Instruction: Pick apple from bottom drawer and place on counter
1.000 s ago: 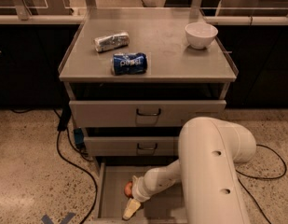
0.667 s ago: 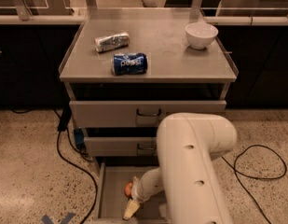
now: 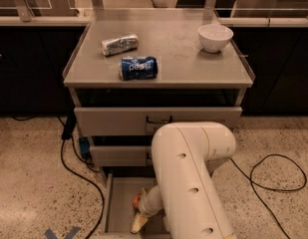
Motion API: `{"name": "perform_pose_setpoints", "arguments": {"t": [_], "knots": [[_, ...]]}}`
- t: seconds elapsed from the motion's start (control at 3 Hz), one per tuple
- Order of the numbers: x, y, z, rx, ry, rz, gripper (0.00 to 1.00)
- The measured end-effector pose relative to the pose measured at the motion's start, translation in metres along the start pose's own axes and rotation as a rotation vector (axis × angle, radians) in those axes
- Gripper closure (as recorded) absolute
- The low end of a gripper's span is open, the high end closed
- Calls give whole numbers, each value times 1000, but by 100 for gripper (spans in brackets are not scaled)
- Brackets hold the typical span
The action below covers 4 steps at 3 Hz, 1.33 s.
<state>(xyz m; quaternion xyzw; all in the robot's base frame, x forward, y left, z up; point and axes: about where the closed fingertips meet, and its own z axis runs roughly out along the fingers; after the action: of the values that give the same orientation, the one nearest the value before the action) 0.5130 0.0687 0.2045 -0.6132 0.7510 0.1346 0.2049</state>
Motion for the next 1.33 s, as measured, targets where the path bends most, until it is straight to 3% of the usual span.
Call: {"name": "perform_pose_setpoints", "arguments": {"t": [0.67,1.0,1.33], "knots": [[15,2,-5,17,-7,13,0],[20,3,13,-12,18,-27,0],[20,3,13,-12,18,-27,0]]}}
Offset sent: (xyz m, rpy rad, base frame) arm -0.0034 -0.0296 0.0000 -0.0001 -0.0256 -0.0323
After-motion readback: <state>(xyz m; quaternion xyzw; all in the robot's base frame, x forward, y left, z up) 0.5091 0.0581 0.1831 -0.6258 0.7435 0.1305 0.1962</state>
